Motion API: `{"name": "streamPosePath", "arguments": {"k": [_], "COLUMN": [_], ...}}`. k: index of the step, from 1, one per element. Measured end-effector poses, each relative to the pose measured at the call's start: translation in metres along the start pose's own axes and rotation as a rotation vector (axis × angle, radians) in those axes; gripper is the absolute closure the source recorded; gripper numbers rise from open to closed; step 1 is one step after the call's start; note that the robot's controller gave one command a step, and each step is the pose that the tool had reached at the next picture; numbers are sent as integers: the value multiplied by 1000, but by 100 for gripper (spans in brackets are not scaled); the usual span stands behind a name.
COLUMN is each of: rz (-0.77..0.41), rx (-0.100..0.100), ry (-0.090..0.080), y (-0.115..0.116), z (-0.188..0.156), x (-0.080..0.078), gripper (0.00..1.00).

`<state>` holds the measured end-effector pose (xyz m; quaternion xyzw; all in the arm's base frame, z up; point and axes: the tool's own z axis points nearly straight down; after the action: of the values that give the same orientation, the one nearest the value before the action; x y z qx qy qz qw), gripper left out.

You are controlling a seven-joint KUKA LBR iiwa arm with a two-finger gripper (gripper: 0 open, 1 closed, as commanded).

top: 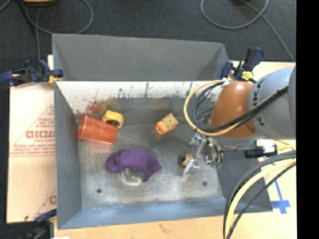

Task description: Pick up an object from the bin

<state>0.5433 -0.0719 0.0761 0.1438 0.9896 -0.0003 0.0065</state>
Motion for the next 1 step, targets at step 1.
{"name": "streamPosePath", "arguments": {"k": [1], "rz": [-4], "rx": [2], "ry": [2], "y": [-1], "z": [-9], "x": [-1], "gripper": [100]}}
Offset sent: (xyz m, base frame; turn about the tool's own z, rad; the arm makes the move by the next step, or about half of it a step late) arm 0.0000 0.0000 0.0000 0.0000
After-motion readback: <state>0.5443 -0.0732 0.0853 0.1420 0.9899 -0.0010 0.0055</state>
